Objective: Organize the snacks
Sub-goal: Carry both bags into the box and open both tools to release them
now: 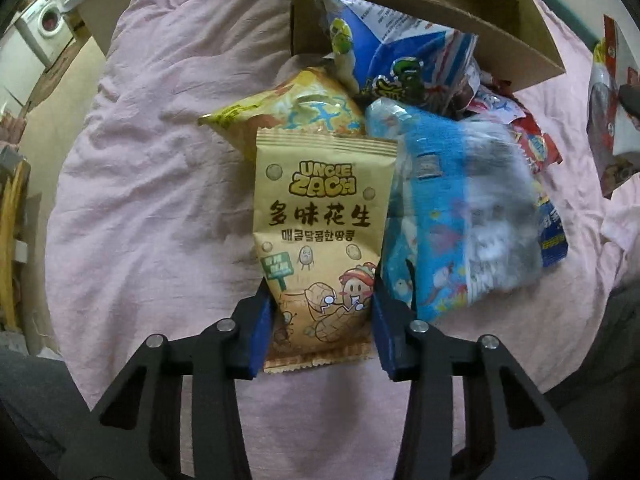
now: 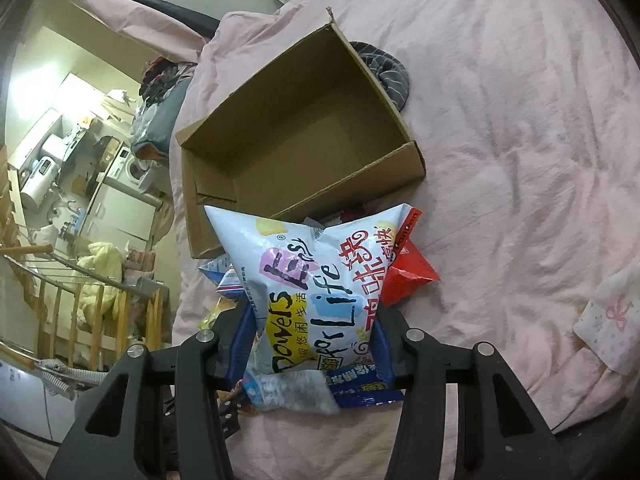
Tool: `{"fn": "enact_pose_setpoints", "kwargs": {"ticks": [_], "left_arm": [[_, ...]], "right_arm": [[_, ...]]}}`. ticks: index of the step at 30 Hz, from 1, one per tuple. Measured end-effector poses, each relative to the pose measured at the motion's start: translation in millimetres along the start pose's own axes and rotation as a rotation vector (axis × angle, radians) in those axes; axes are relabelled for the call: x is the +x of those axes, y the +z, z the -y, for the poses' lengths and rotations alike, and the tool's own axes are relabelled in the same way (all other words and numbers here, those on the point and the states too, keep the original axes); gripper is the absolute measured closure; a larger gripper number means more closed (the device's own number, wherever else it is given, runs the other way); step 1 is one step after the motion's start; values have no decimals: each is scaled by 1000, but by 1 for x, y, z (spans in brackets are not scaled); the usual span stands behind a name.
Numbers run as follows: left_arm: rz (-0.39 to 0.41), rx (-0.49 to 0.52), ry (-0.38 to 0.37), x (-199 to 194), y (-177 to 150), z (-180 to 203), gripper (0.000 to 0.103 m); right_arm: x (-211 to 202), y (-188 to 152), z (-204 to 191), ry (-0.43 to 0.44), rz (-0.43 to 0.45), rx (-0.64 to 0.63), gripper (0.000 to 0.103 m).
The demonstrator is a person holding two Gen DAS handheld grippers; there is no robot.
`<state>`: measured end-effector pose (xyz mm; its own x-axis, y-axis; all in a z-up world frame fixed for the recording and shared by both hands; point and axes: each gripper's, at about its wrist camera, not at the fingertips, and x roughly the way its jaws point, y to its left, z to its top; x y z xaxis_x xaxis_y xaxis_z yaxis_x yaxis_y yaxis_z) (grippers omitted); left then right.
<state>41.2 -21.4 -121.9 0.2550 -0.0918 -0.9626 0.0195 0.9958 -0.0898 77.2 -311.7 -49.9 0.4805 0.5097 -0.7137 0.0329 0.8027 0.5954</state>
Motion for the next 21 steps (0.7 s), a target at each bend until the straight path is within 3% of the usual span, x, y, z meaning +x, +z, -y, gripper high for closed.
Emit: {"fn": "enact_pose_setpoints", "kwargs": {"ticks": [5,11,18,21], "left_arm": [[20,-11,-23,-18,-8,4,70],[166,-13,-64,-72,-1,1,71],[304,3,-96,-107,63,2,74],[326,0,-120,-110,90,5,75]], "right_arm": [[-4,0,1,17,7,1,51],[-12,6,-10,42,29,-43,51],[-13,33,-40,47,68,-136,51],[-2,52,-52,14,74,-186,51]]}}
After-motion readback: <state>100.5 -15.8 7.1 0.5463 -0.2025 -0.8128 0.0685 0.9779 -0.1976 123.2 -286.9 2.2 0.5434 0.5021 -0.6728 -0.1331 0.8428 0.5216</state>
